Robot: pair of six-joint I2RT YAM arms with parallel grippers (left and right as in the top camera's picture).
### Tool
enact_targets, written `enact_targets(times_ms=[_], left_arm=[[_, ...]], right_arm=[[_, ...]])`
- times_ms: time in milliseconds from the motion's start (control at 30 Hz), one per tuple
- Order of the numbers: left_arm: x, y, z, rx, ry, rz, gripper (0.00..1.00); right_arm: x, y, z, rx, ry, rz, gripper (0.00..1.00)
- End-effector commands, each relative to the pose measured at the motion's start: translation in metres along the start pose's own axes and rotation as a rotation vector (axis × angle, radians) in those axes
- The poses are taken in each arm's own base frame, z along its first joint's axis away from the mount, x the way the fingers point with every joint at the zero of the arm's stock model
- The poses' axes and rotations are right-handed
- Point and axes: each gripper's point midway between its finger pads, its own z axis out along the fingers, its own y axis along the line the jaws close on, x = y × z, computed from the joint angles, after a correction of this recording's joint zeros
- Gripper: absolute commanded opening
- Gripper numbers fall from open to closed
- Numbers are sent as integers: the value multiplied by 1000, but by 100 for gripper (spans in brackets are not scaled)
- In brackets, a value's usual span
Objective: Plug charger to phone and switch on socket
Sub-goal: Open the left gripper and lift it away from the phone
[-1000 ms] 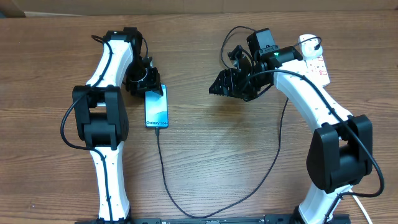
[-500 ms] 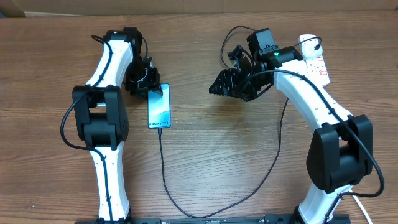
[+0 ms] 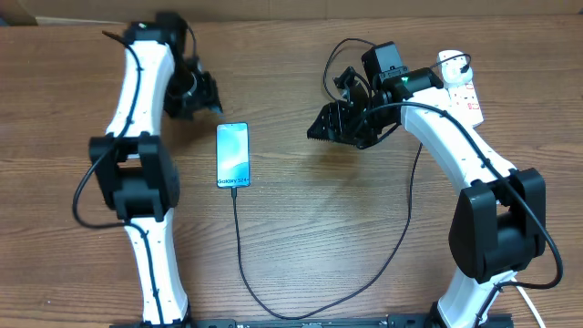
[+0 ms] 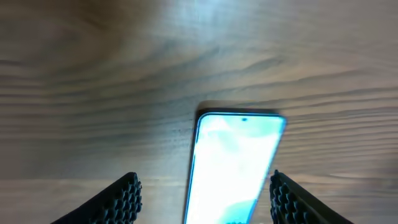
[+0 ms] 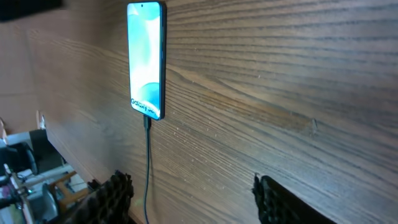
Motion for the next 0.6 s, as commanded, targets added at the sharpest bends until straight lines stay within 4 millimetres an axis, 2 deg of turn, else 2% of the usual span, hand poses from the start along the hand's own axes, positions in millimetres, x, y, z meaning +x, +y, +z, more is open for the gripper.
enact_targets(times_ms=[0,133,300,433,467,567], left_arm=[[-9,-18,-99,31,-239,19,63],[4,-26,-156,55,-363,24,63],[30,-28,-217,62,-492,26,64],[51,-22,-250,30,-562,8,65],[58,-19,-257,17,-575,-1,65],[69,-17,-265,11,-582,-6,65]], right_arm=[[-6,14,-15,-9,-43,-51,61],[-5,25,-30,-15,-72,-87,61],[-5,39,-65,24,-146,-119,61],[-4,42,-102,105,-229,-134,64],[-2,42,-118,132,-264,-133,66],[1,39,-147,182,-321,-120,69]])
